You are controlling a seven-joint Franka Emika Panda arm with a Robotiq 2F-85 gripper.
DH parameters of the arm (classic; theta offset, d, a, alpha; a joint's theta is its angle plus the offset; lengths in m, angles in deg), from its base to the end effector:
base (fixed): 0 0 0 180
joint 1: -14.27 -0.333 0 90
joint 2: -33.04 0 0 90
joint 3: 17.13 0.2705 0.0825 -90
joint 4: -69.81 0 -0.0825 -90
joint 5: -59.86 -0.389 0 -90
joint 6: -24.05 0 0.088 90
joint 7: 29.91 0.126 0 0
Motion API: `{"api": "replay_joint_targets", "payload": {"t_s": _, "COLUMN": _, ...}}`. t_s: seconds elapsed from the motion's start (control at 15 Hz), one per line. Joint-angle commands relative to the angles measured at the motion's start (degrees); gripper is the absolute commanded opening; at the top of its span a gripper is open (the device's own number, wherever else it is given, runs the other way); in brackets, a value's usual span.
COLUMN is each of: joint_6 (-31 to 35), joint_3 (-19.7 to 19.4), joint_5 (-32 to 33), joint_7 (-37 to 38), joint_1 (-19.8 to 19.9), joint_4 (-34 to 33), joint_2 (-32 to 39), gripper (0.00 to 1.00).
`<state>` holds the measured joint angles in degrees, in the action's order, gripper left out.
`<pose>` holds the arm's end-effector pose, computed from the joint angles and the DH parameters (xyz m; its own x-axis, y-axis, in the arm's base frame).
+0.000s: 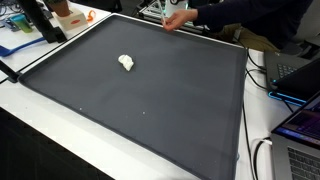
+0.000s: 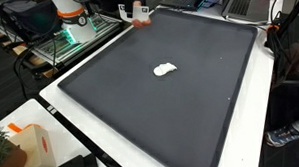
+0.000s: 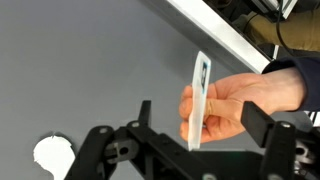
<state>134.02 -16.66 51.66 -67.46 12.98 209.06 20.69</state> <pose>0.4308 0.0257 0.3018 0.7914 0.5887 -0.1646 0.5385 -0.7988 -0.2682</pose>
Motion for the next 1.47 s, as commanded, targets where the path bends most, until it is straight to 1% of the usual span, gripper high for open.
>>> {"api": "replay_joint_targets", "payload": {"t_s": 0.0, "joint_6": -0.4, "joint_3": -1.5, "joint_5": -0.4, "joint_7": -1.6, "joint_1": -1.0, "joint_4": 1.3, "joint_2": -1.5, "gripper": 0.6}}
{"api": "replay_joint_targets", "payload": {"t_s": 0.33, "joint_6": -0.3, "joint_3": -2.4, "joint_5": -0.5, "joint_7": -2.0, "joint_1": -0.8, "joint_4": 0.9, "joint_2": -1.0, "gripper": 0.21}}
{"api": "replay_joint_targets", "payload": {"t_s": 0.53, "joint_6": -0.1, "joint_3": -2.7, "joint_5": -0.4, "joint_7": -2.0, "joint_1": -0.7, "joint_4": 1.0, "joint_2": -1.0, "gripper": 0.01}}
{"api": "replay_joint_targets", "payload": {"t_s": 0.73, "joint_6": -0.4, "joint_3": -3.2, "joint_5": -0.7, "joint_7": -2.7, "joint_1": -0.6, "joint_4": 1.1, "joint_2": -1.2, "gripper": 0.0}}
{"api": "replay_joint_targets", "payload": {"t_s": 0.87, "joint_6": -0.8, "joint_3": -4.0, "joint_5": -1.2, "joint_7": -5.2, "joint_1": -0.5, "joint_4": 1.8, "joint_2": -2.6, "gripper": 0.01}}
{"api": "replay_joint_targets", "payload": {"t_s": 0.93, "joint_6": -0.1, "joint_3": -3.1, "joint_5": 0.0, "joint_7": -2.4, "joint_1": -0.7, "joint_4": 0.2, "joint_2": -0.3, "gripper": 0.04}}
{"api": "replay_joint_targets", "payload": {"t_s": 1.4, "joint_6": -0.2, "joint_3": -3.7, "joint_5": 0.0, "joint_7": -4.0, "joint_1": -0.6, "joint_4": 0.4, "joint_2": -1.0, "gripper": 0.04}}
